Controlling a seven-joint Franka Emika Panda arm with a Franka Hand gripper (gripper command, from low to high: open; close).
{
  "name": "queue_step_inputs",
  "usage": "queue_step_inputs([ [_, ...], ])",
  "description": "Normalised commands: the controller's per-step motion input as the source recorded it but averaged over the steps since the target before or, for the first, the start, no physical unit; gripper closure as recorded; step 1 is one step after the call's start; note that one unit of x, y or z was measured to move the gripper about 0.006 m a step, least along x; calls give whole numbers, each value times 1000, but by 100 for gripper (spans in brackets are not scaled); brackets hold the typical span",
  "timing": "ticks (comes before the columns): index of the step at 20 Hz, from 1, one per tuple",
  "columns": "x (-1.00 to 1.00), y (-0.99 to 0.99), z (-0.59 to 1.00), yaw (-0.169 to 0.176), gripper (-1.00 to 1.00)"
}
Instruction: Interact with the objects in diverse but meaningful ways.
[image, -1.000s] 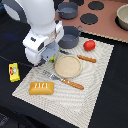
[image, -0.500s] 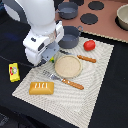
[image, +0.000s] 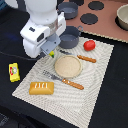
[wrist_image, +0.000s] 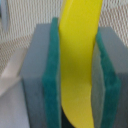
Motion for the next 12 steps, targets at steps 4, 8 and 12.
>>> queue_step_inputs([
  [4,773,50,759,-5,100],
  [8,933,-2,605,-23,100],
  [12,955,-71,351,-31,100],
])
